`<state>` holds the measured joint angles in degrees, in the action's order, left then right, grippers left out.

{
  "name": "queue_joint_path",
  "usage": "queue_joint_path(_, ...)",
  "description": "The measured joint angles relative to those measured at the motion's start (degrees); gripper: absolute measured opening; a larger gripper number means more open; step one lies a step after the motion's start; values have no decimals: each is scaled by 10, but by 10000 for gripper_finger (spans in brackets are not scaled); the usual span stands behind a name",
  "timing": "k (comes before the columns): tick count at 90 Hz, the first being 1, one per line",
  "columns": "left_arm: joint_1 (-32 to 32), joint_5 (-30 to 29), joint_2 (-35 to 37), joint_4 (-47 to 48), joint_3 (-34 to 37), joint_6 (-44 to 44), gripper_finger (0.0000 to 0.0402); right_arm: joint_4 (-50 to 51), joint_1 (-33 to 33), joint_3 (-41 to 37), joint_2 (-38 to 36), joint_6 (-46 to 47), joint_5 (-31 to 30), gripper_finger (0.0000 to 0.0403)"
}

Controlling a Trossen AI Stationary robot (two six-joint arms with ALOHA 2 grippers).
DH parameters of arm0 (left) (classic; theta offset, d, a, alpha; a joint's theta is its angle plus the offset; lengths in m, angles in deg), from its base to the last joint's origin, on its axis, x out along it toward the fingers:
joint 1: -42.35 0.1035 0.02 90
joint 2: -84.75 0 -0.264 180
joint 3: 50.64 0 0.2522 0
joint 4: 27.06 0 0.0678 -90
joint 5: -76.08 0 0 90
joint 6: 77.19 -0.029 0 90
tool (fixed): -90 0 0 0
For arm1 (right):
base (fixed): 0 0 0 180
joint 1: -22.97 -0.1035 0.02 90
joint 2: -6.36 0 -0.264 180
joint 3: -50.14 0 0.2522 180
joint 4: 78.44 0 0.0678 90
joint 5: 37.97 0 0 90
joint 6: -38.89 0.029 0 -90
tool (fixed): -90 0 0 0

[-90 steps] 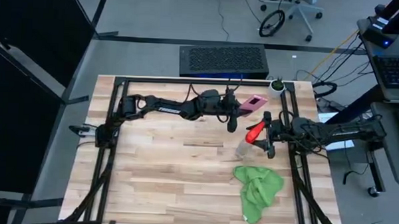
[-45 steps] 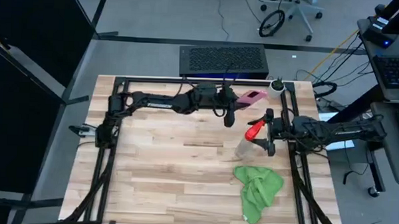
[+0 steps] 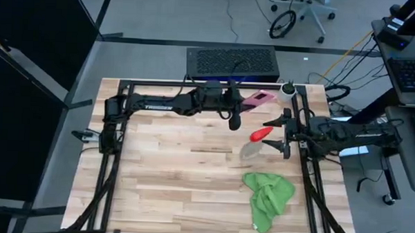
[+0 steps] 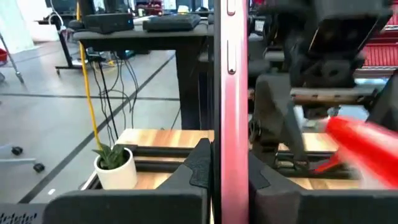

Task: Apply microfiber cloth
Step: Spray the back of the cellphone with the cleaning bottle

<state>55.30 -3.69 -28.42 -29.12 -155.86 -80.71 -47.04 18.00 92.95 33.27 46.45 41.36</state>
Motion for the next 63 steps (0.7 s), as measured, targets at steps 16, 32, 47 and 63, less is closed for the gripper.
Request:
queue_joint_path(16, 0, 0, 0, 3, 0, 0, 5, -19, 0, 10, -4, -15, -15, 316)
queue_joint_path(32, -1, -6, 14, 42, 1, 0, 4, 18, 0, 86, -4, -39, -16, 314)
queue_joint_path(47, -13, -58, 59, 153, 0, 1, 4, 46, 0, 134, -6, -20, -12, 314)
queue_joint_path(63, -55, -157, 108, 348, -1, 12, 4, 66, 0, 140, -6, 24, -3, 314)
